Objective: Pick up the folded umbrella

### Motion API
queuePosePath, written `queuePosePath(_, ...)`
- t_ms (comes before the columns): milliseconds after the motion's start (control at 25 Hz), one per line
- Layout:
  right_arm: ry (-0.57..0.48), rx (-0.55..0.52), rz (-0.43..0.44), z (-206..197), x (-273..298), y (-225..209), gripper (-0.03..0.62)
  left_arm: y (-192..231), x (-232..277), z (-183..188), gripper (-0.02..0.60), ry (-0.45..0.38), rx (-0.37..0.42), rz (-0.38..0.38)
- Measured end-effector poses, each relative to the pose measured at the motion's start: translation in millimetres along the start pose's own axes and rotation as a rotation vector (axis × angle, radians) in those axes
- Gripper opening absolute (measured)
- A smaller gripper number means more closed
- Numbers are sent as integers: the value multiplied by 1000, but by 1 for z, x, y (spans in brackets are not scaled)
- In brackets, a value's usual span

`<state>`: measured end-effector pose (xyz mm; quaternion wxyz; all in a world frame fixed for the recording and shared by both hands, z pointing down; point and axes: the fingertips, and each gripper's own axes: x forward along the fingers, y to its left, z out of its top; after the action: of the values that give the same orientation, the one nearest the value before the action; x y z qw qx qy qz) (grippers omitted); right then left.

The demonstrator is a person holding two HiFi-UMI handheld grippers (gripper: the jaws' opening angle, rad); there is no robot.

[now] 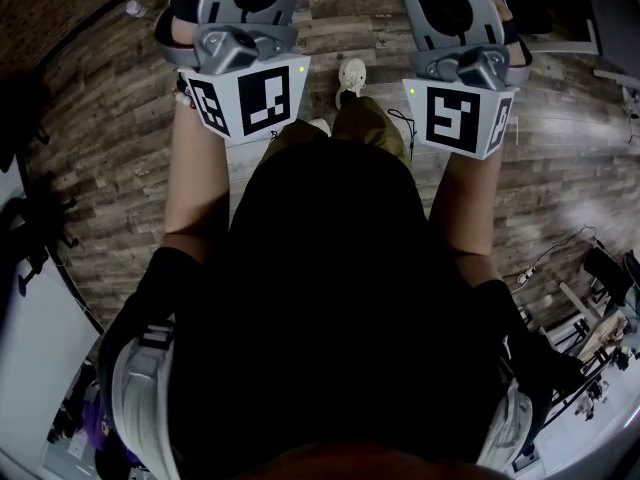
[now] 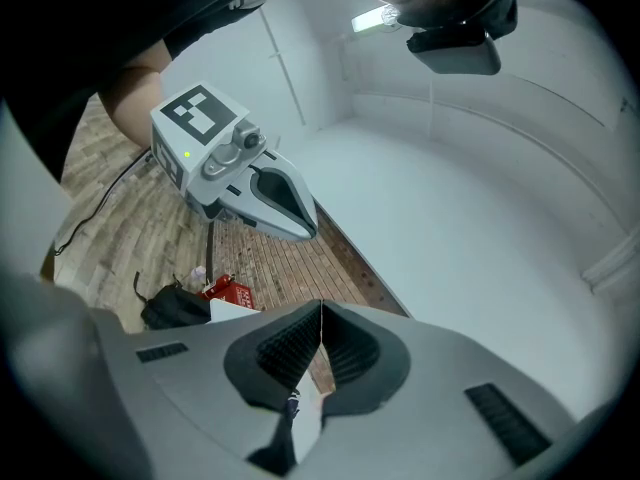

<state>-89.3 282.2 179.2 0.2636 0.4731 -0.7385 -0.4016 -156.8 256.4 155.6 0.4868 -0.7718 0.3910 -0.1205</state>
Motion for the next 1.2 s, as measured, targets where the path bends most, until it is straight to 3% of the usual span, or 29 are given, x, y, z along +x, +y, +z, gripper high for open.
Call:
queuePosePath(640,6,2,-11,-46,47,-15,31,-9,55,-28,12,-6,10,-8)
queuePosePath(1200,-25,13,-28,-117,140,-76,31,-2,171,-69,12,19,46,-21)
